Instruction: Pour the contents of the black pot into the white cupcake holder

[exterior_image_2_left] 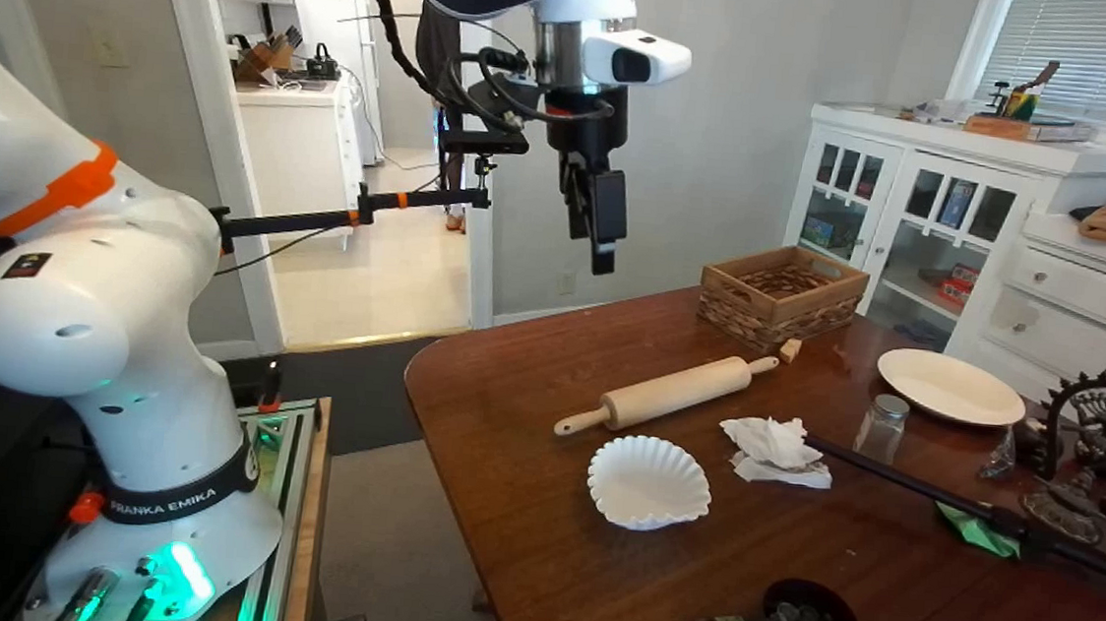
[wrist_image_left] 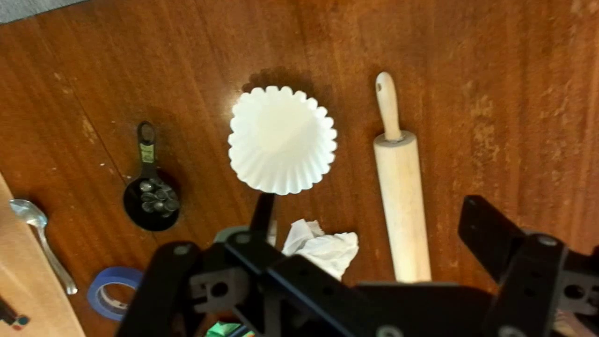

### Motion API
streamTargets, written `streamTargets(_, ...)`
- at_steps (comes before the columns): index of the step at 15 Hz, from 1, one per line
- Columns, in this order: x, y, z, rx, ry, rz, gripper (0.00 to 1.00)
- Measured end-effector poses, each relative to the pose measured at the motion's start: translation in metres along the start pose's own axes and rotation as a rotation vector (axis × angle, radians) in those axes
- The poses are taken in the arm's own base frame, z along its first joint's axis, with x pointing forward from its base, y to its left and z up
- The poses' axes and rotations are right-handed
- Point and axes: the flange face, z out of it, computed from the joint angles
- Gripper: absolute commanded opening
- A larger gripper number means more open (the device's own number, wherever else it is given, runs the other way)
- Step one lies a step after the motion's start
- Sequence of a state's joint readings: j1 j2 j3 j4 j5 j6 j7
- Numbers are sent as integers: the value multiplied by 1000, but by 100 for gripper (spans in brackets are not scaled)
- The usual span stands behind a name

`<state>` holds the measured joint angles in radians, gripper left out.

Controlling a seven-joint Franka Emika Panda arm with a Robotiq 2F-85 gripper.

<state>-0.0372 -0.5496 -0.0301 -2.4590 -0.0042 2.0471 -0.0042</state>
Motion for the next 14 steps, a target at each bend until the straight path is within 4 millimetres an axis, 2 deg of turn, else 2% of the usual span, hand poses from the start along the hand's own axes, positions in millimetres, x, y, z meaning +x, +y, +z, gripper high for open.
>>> streamTargets(5,23,83,36,8,-53,37,100)
streamTargets(8,37,129,56,20,-93,-10,100)
streamTargets(11,55,161,75,22,-118,-25,100)
streamTargets(14,72,181,98,34,-119,8,100)
